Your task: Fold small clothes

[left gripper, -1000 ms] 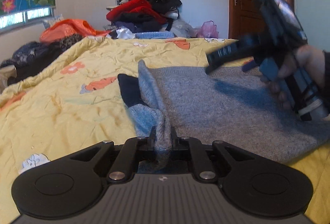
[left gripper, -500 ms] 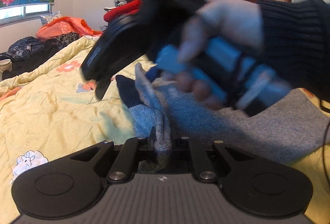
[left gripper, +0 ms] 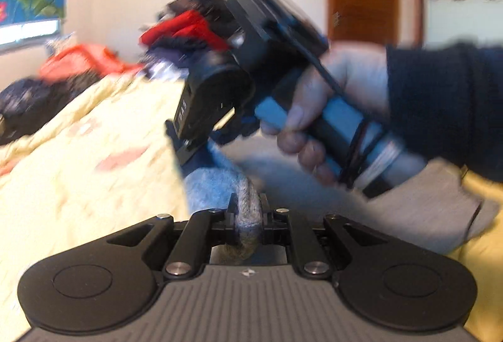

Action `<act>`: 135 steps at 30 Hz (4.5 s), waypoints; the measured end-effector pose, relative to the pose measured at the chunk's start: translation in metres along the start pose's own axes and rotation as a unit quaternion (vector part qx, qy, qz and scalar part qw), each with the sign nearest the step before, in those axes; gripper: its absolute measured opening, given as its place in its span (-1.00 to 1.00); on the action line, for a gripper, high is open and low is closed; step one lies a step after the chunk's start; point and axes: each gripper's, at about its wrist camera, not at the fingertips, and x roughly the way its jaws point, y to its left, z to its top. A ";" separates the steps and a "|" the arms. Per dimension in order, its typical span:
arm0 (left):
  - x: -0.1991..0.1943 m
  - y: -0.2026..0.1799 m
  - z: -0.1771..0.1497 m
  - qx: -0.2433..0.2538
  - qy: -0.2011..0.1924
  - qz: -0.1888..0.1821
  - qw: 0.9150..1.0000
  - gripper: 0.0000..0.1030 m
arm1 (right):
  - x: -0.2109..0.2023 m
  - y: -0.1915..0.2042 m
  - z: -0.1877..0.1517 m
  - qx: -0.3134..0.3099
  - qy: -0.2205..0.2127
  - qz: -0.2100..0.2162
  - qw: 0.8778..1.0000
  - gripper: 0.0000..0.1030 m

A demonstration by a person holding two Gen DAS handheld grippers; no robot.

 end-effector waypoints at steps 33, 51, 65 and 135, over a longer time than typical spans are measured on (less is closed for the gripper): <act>0.053 -0.230 -0.008 0.153 0.077 -0.196 0.966 -0.81 | -0.187 -0.254 -0.131 0.213 -0.154 0.005 0.965 -0.72; 0.003 -0.109 0.033 0.036 -0.007 -0.215 0.976 0.71 | -0.231 -0.275 -0.178 0.281 -0.236 -0.027 0.930 0.76; 0.193 0.035 0.060 -0.342 0.188 -0.233 0.891 0.43 | -0.171 -0.284 -0.158 0.298 -0.174 -0.034 0.938 0.81; 0.162 0.126 0.066 -0.256 0.186 -0.176 0.932 0.54 | -0.170 -0.229 -0.125 0.325 -0.155 0.056 0.931 0.75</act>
